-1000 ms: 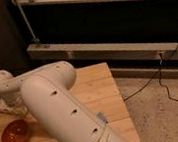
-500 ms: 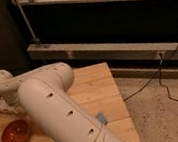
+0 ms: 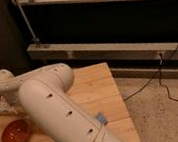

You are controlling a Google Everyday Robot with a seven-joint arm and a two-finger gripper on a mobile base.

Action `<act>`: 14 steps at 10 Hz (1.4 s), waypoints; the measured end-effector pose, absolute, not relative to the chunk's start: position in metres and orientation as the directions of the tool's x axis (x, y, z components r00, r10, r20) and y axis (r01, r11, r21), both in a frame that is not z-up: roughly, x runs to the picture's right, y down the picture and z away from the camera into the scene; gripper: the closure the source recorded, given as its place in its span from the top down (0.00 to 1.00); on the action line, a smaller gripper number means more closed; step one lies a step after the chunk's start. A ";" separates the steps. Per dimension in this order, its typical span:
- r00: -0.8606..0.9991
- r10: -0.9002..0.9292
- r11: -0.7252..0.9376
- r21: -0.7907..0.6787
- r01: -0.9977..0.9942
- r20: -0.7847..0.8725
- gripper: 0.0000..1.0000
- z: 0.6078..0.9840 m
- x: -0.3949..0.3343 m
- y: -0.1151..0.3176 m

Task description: Stand the bottle upright

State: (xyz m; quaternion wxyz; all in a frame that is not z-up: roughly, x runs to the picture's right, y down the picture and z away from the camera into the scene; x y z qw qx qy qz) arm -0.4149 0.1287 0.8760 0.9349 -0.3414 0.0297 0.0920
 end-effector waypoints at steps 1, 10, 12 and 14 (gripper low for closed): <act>0.981 0.151 0.753 -0.628 -0.194 -0.122 0.00 0.875 -0.412 0.125; 0.963 0.011 0.804 -0.570 -0.169 -0.270 0.00 0.838 -0.344 0.043; 0.955 -0.015 0.825 -0.543 -0.156 -0.297 0.00 0.829 -0.332 0.023; 0.945 -0.071 0.837 -0.534 -0.117 -0.319 0.00 0.821 -0.327 0.013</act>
